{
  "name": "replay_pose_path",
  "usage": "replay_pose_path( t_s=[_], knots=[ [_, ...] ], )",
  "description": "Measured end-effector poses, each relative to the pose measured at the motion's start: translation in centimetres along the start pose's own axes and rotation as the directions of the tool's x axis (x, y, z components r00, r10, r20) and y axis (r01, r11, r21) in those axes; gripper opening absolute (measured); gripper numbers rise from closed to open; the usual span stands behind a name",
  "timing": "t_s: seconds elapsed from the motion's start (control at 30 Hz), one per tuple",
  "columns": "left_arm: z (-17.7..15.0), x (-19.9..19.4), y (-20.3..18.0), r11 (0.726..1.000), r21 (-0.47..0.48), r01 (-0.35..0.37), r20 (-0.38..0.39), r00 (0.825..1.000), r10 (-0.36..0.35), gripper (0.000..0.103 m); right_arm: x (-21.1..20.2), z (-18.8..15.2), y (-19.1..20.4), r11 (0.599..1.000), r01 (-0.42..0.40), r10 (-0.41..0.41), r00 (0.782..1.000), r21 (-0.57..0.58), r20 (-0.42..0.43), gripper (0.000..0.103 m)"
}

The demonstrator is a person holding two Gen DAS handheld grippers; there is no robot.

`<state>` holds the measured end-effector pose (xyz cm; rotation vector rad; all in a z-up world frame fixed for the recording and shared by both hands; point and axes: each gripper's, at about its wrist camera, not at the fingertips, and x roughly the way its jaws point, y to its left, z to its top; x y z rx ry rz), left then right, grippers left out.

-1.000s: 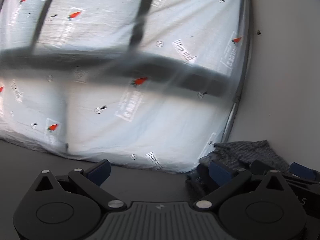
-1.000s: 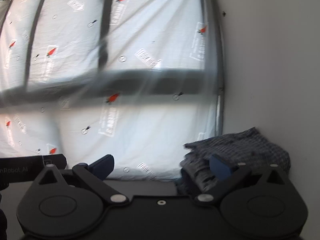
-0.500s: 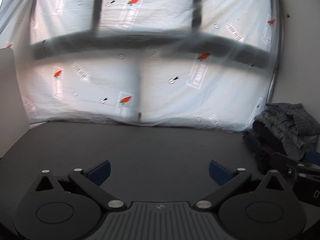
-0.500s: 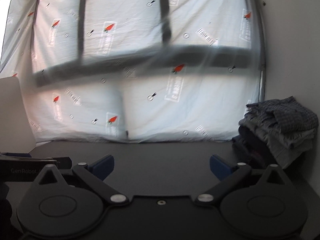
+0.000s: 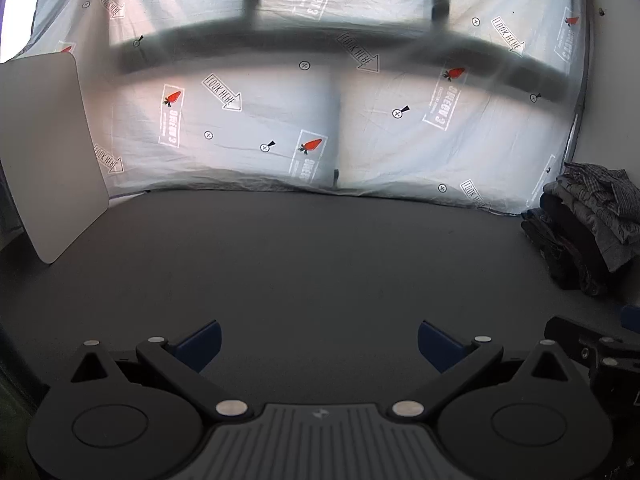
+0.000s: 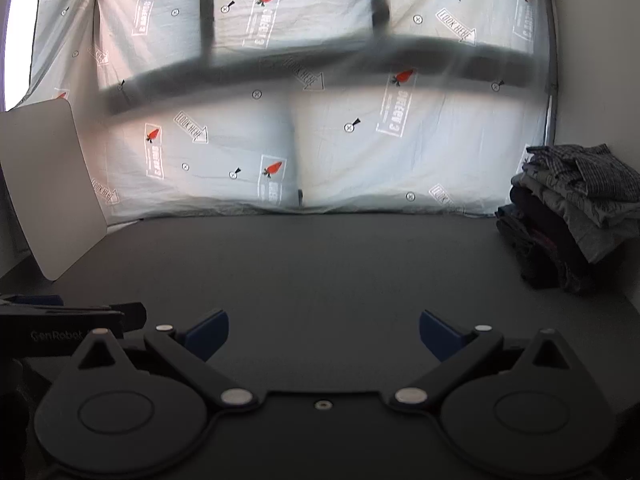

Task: Fold clothes

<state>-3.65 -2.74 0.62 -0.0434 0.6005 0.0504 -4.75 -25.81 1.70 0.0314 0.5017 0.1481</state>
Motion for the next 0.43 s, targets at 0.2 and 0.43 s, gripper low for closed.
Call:
replay_pose_path(
  t_s=[0.2, 0.43],
  knots=[
    [-1.0, -1.0, 0.4, 1.0, 0.001, 0.005, -0.019, 1.0, -0.005, 0.103, -0.7, -1.2, 0.5, 1.0, 0.006, -0.005, 0.999, 0.015, -0.043, 0.103],
    [-1.5, -1.1, 0.3, 1.0, 0.006, 0.011, -0.032, 0.999, -0.011, 0.103, -0.8, -1.7, 0.4, 1.0, 0.009, -0.008, 0.998, 0.012, -0.056, 0.103]
  ],
)
